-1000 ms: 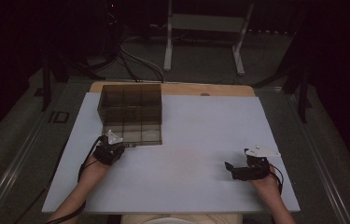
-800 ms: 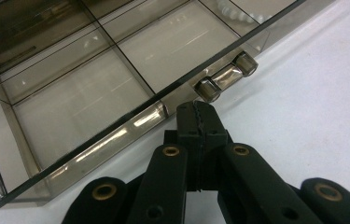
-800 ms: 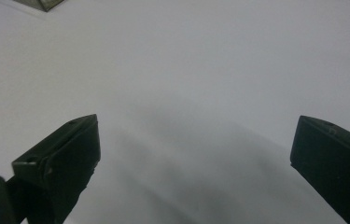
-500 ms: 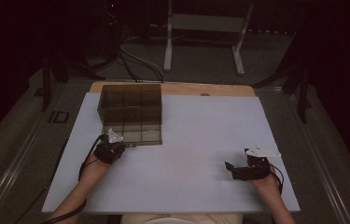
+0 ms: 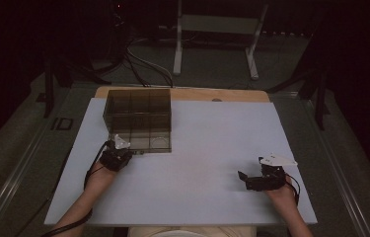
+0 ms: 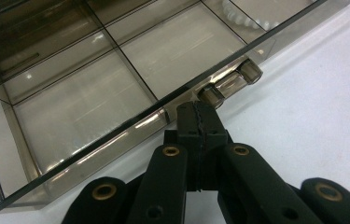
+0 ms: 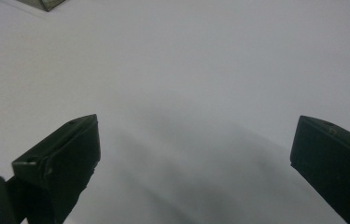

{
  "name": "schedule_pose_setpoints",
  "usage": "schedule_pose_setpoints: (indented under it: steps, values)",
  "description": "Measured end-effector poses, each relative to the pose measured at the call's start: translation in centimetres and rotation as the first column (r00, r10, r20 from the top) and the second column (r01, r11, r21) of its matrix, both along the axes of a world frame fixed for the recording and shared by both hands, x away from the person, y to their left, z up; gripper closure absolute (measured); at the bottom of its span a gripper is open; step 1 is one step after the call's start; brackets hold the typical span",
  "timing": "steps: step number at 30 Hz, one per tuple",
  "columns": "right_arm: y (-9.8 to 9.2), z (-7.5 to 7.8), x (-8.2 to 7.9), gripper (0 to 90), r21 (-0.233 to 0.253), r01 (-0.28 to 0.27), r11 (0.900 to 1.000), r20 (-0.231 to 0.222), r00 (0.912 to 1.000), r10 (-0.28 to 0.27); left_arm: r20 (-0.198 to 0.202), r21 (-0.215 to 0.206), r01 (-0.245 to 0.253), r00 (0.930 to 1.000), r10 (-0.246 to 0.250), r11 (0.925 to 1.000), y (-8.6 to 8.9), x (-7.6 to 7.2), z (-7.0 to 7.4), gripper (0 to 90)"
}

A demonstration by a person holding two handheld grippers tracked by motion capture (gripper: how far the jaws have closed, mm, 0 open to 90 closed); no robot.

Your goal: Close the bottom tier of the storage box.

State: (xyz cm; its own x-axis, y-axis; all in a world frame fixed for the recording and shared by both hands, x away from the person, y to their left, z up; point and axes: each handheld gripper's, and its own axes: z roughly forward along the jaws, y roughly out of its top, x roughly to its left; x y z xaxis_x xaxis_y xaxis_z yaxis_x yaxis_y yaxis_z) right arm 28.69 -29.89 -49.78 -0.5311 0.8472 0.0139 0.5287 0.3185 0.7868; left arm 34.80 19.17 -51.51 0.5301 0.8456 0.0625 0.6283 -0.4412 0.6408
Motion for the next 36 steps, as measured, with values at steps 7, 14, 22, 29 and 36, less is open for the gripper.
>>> schedule_pose_setpoints:
  steps: [7, 14, 22, 29, 36]
  values:
    - [0.0, 0.0, 0.0, 1.3, -0.003, -0.002, 1.0, 0.002, 1.0, 0.002, -0.004, -0.008, 0.002, 1.0, -0.002, 1.0, 0.1, 0.1, 0.0, 90.0]
    - [0.0, 0.0, 0.0, 1.3, -0.003, -0.003, 1.0, 0.001, 1.0, 0.003, -0.005, -0.008, -0.001, 1.0, 0.001, 1.0, 0.0, 0.4, 0.0, 90.0]
    - [-0.1, 0.1, 0.0, 1.3, -0.003, -0.001, 1.0, 0.001, 1.0, 0.001, -0.01, -0.001, -0.001, 1.0, 0.001, 1.0, 0.0, 0.9, 0.0, 90.0]
    - [-0.1, 0.1, 0.0, 1.3, 0.0, -0.001, 1.0, 0.0, 1.0, 0.001, -0.013, -0.002, 0.001, 0.9999, -0.001, 1.0, 0.0, 1.3, 0.1, 90.0]
    - [-0.1, 0.1, 0.0, 1.3, -0.002, 0.001, 1.0, 0.001, 1.0, -0.001, -0.016, 0.001, -0.001, 0.9999, 0.001, 1.0, -0.1, 1.6, 0.1, 90.0]
